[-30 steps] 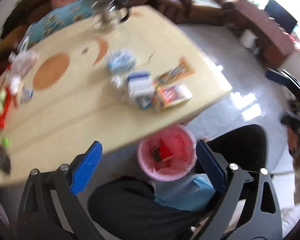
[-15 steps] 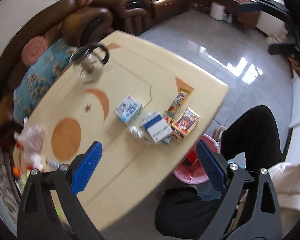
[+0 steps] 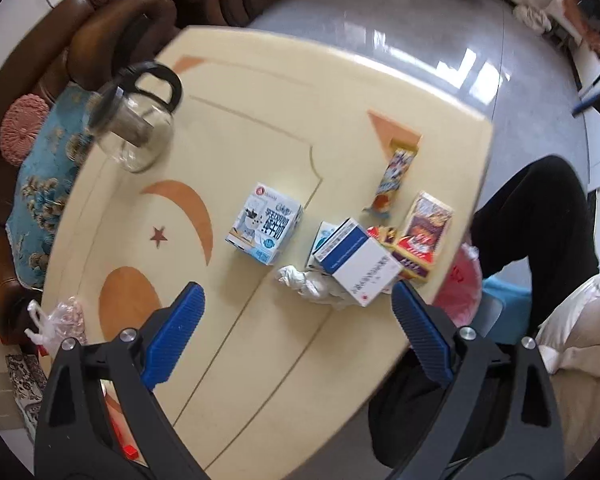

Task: Collect trash
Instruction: 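Move both open tools back over the table toward the snacks, then grasp the snack bar with the right tool while the left tool grasps the milk carton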

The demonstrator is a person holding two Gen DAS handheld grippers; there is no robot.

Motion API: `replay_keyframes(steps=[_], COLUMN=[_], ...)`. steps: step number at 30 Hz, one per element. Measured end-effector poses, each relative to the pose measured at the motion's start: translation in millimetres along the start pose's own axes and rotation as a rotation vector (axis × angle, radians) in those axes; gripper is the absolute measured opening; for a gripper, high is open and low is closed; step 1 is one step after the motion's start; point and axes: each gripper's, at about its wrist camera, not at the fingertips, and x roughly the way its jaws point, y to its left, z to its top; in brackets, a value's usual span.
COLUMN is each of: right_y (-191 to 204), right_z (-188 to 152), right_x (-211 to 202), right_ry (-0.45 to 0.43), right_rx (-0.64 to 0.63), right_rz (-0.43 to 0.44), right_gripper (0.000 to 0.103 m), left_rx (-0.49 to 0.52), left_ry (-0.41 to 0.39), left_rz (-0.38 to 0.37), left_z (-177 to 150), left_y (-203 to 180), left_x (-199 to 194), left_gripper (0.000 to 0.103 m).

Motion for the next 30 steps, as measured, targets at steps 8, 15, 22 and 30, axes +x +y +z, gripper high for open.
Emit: replay_keyframes(steps=[8,15,22,30], right_y=[-10,-11,-9,-4], right_z=[-11,-25,-33,-44], right_x=[76,135,183,204], right_ry=[0.131,0.241,0.322,0.358], right_rx=[-0.072,-0.144,-0.202,-0.255], right_rz=[0.061,0.116,0.162,0.196], right_gripper=[0.096,0.096,0.096,0.093], left_rx=[0.057,0.085,0.114,0.147], left_ry=[0.12,0.191,0.237,0.273], left_rz=[-0.028,-0.04,-0.04,-0.037], left_z=[21,34,48,59], left_y=[15,28,34,38], left_x=[79,130,166,195], left_gripper=[0.092,0.092,0.092,0.092])
